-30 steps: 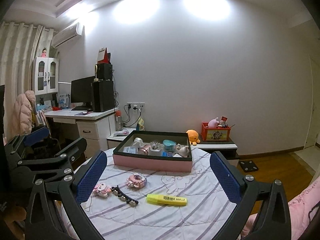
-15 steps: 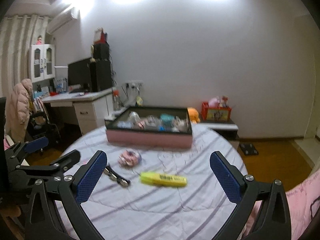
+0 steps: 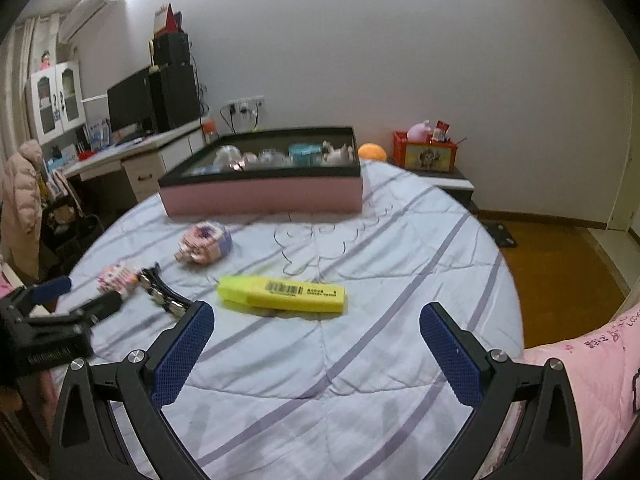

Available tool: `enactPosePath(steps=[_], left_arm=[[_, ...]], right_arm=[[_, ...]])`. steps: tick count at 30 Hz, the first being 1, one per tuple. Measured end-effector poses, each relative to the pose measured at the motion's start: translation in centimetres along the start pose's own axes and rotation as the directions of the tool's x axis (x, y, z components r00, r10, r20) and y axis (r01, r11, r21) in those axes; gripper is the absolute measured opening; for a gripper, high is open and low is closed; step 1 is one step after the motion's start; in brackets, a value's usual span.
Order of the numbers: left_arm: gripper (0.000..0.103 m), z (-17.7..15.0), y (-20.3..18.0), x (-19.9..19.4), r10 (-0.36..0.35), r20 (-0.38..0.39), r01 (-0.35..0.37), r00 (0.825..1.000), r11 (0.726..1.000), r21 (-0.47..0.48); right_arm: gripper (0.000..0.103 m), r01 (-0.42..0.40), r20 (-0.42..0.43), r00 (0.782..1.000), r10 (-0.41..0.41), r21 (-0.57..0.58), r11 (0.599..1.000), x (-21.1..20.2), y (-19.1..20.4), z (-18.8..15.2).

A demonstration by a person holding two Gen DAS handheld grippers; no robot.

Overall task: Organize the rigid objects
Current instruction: 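Move both tools back over the remaining items on the bed, then grasp the pink-and-white block figure with the left gripper while the right gripper grasps the yellow highlighter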

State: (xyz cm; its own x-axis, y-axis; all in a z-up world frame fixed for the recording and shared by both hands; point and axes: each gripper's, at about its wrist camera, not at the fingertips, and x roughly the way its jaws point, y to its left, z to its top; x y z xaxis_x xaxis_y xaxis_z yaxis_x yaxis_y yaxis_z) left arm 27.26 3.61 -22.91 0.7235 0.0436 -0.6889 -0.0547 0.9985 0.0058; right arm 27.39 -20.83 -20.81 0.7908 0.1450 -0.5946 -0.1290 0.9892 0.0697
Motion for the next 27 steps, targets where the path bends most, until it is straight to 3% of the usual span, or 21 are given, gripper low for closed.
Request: enactPosePath(steps=[6, 11, 13, 14, 15, 19, 22, 27], left_arm=[[0.103, 0.5, 0.8, 2.9, 0.013, -0.095, -0.009, 0.995, 0.999, 0.043], [0.103, 1.5, 0.7, 4.0, -0.016, -0.099, 0.021, 0.995, 0.998, 0.054], [0.088, 1.8, 0.4, 4.3, -0.016, -0.09, 0.022, 0.996, 0.997, 0.073], [0.073, 1.9, 0.4, 4.4, -0.029, -0.086, 0.036, 0.996, 0.996, 0.078], [0.064, 1.9, 0.3, 4.4, -0.047, -0.08, 0.053, 0.996, 0.995, 0.081], [0.06, 1.7, 0.1, 3.8, -0.064, -0.061, 0.07, 0.996, 0.993, 0.093], [0.06, 1.6, 0.2, 3.3, -0.079, -0.055, 0.084, 0.995, 0.992, 0.091], [0.06, 1.3, -0.1, 2.7, -0.099, -0.068, 0.105, 0.993, 0.989, 0.102]], right_arm=[[0.103, 0.001, -0.069, 0.998, -0.004, -0.041, 0.999, 2.8, 0.2, 0.2], [0.103, -0.005, -0.134, 0.991, -0.006, -0.083, 0.997, 4.9, -0.2, 0.8], [0.103, -0.024, -0.158, 0.987, 0.008, -0.1, 0.995, 5.6, -0.2, 1.1], [0.103, -0.035, -0.165, 0.986, 0.016, -0.112, 0.993, 5.9, -0.2, 1.3], [0.103, -0.051, -0.177, 0.984, 0.028, -0.126, 0.991, 6.1, -0.1, 1.3], [0.103, -0.12, -0.233, 0.97, 0.067, -0.224, 0.967, 7.2, 0.4, 1.5], [0.103, -0.119, -0.235, 0.971, 0.049, -0.293, 0.948, 7.8, 0.8, 1.6], [0.102, -0.168, -0.27, 0.959, 0.086, -0.3, 0.939, 9.0, 0.8, 2.2]])
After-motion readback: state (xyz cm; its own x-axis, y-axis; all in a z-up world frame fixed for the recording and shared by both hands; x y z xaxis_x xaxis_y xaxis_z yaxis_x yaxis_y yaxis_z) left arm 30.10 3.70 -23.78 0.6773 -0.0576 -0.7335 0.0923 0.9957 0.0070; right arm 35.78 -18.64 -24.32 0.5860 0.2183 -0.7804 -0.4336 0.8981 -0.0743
